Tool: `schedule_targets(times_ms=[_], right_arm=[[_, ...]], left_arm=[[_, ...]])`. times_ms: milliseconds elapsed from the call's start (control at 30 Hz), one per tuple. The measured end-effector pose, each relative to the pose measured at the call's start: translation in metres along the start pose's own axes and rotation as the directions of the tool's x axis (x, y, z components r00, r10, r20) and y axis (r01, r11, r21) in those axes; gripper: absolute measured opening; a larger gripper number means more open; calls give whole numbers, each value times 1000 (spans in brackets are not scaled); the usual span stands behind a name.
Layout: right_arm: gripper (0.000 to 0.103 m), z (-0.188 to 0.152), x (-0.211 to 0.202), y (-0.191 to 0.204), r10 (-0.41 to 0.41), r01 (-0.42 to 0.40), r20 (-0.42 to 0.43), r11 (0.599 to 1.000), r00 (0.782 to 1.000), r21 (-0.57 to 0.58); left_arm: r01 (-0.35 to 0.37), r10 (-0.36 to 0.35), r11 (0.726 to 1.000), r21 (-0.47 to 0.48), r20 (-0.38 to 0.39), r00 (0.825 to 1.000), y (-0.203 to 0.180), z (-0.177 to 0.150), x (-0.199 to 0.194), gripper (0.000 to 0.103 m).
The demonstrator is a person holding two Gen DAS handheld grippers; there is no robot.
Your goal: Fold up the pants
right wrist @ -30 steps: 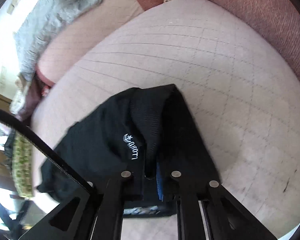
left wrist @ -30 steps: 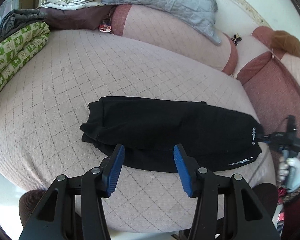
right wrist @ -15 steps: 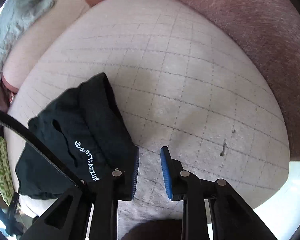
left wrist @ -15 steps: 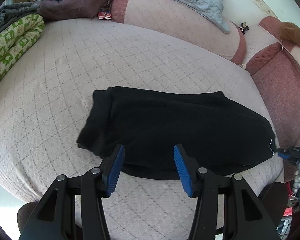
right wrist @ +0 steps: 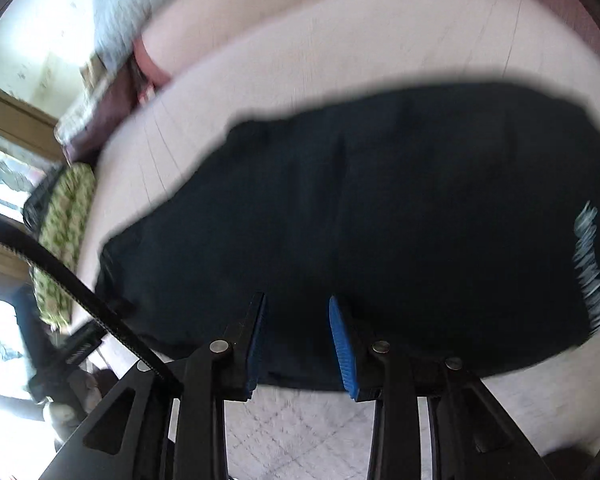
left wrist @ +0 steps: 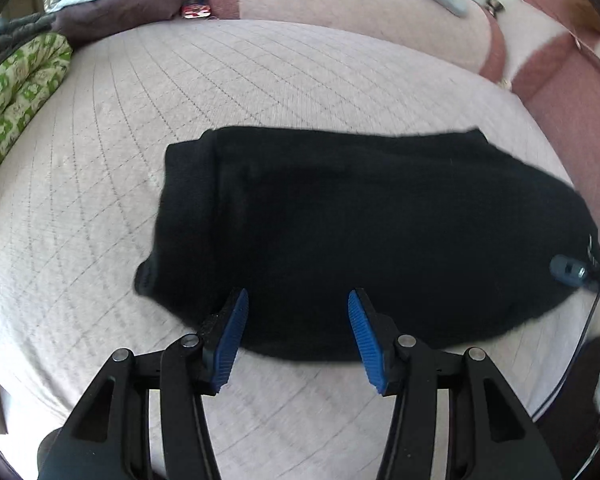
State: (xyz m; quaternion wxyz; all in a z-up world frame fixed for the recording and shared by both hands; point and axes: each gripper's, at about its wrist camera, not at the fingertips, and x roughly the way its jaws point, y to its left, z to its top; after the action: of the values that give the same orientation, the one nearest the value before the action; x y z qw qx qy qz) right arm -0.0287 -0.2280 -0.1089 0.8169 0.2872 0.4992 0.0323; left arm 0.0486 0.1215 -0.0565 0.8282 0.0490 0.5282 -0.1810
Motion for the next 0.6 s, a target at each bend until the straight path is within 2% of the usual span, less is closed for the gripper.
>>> schedule_targets(times_ms=[67, 133, 233, 333, 400, 467, 500, 567, 600], right_arm=[[37, -2, -5, 4, -25, 23, -48, 999, 999, -40], [39, 7, -15, 8, -58, 56, -23, 996, 998, -71], [40, 50, -19, 26, -49, 53, 36, 992, 998, -117], [39, 90, -2, 43, 16, -11, 43, 993, 999, -114], [39, 121, 23, 50, 70, -67, 26, 994, 997, -83], [39, 137, 46, 58, 110, -110, -1, 992, 994, -67], [39, 147, 62, 62, 129, -130, -26, 990, 991, -61], [39, 163, 94, 68, 88, -91, -60, 994, 994, -56], [34, 170, 110, 67, 17, -22, -62, 997, 998, -68]], left_arm=[[51, -52, 999, -19, -2, 999, 8, -3, -13, 51], [114, -113, 993, -35, 35, 993, 7, 1, -30, 51], [200, -195, 979, -44, 93, 976, -13, 16, -39, 54], [290, -283, 953, -91, 88, 955, -38, 31, -13, 56], [295, -292, 948, -118, 41, 955, -48, 32, 13, 56], [270, -273, 955, -121, -3, 962, -54, 25, 31, 56], [259, -258, 961, -94, 23, 966, -57, 20, 30, 56], [230, -229, 973, -22, 43, 973, -65, 13, 27, 56], [218, -218, 976, 5, 45, 975, -67, 10, 27, 56]])
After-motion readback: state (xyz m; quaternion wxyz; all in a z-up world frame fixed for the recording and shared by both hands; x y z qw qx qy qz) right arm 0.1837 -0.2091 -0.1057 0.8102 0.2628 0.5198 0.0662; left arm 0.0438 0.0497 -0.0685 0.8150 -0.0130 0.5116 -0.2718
